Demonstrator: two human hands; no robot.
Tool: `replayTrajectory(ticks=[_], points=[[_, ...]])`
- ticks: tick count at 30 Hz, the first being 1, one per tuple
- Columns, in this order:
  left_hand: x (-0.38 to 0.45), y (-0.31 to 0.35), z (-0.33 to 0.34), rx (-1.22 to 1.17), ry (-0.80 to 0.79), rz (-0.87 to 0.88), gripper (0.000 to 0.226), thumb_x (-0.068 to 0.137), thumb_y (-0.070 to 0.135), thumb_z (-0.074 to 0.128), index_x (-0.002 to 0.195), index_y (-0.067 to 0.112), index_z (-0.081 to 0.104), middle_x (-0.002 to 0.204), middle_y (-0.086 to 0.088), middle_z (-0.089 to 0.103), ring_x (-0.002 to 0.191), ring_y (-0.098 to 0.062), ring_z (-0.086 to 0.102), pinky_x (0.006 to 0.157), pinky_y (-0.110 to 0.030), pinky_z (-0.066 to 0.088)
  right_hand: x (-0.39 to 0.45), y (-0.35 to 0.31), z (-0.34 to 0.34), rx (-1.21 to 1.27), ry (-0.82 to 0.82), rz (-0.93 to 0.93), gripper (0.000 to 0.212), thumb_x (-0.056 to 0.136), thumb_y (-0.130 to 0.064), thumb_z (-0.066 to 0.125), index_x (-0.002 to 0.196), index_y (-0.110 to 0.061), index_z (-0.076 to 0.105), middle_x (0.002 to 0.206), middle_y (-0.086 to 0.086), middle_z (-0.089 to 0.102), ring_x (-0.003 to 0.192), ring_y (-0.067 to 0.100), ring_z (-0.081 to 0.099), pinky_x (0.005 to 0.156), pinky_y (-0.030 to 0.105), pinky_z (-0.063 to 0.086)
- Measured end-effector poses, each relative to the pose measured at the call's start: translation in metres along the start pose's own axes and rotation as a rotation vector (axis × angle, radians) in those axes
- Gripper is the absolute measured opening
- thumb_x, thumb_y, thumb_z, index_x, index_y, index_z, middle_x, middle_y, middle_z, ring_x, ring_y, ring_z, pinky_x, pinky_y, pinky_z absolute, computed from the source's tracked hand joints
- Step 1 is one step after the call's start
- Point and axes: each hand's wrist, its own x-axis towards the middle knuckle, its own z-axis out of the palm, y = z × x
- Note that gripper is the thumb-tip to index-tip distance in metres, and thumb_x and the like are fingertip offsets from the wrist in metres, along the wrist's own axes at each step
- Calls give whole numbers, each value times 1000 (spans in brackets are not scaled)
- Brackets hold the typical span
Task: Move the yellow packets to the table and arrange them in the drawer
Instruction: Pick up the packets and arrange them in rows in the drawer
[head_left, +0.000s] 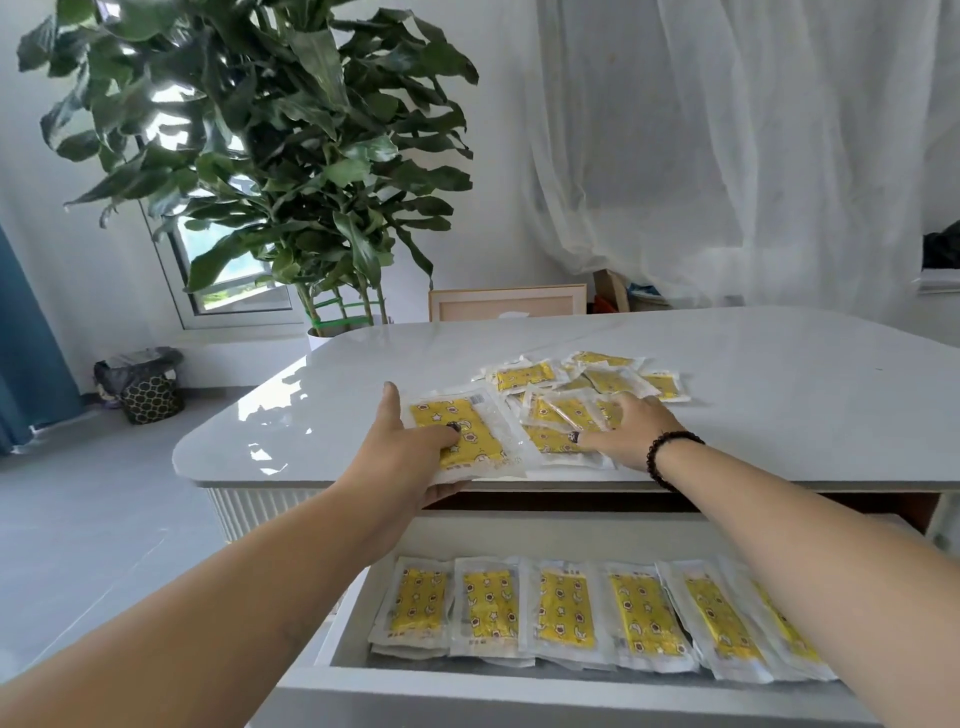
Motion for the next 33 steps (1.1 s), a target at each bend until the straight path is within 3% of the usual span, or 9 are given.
replayTrajectory(ticks=[2, 4, 7, 12, 17, 22, 26, 30, 33], points=[[-1, 1, 1, 14, 7, 5, 87, 94, 4, 57, 150, 47, 5, 101, -3, 61, 92, -27, 70, 78, -43, 59, -1, -1, 2, -192, -15, -74, 61, 79, -62, 51, 127, -25, 48, 137, 4, 45, 121, 26, 47, 95, 40, 45], [-2, 3, 1, 1, 10, 9, 87, 94, 4, 56, 150, 48, 6, 106, -7, 63, 80, -23, 69, 69, -38, 60, -4, -2, 3, -332, 7, -137, 47, 87, -56, 41, 119, -23, 51, 129, 4, 51, 114, 26, 51, 88, 38, 47], [-6, 9, -2, -42, 14, 42, 81, 95, 3, 54, 150, 46, 12, 108, -11, 65, 65, -19, 67, 57, -31, 58, -8, -9, 0, -526, 53, -211, 44, 96, -40, 34, 134, -18, 40, 121, 8, 58, 105, 27, 57, 75, 33, 46], [-14, 13, -10, -44, -8, 46, 45, 95, 3, 52, 131, 29, 58, 109, -10, 67, 73, -20, 68, 58, -28, 59, -11, -8, 3, -674, 92, -266, 40, 95, -9, 37, 135, -9, 36, 101, 8, 64, 86, 25, 63, 59, 30, 43], [-18, 12, -17, 6, -42, 14, 29, 95, 2, 51, 94, 14, 77, 106, -11, 70, 86, -25, 71, 57, -28, 58, -27, 2, -4, -548, 132, -257, 53, 88, 3, 38, 139, -8, 29, 90, 9, 58, 68, 24, 51, 53, 30, 41], [-22, 13, -18, 39, -60, 21, 30, 94, 2, 51, 91, 15, 78, 103, -11, 71, 83, -24, 71, 61, -31, 59, -43, 1, -26, -345, 232, -146, 50, 88, 2, 35, 136, -10, 36, 91, 10, 59, 71, 25, 49, 62, 31, 44], [-30, 12, -14, 81, -107, -10, 28, 94, 1, 50, 93, 11, 77, 101, -15, 70, 77, -26, 70, 62, -32, 59, -69, -18, -52, -180, 331, -162, 33, 90, -3, 38, 121, -7, 47, 75, 5, 47, 69, 27, 49, 58, 30, 40], [-41, 6, -9, 136, -151, -64, 28, 96, 5, 49, 96, 12, 76, 97, -14, 71, 67, -21, 68, 54, -27, 55, -110, -43, -72, -30, 468, -342, 29, 95, -7, 38, 121, -10, 51, 77, 10, 57, 65, 28, 53, 53, 32, 42], [-52, 8, -9, 91, -174, -111, 25, 97, 19, 53, 101, 6, 74, 92, -15, 72, 68, -24, 68, 56, -28, 54, -146, -49, -70, 38, 530, -530, 34, 96, -7, 41, 127, -14, 53, 73, 6, 59, 58, 19, 47, 45, 21, 32]])
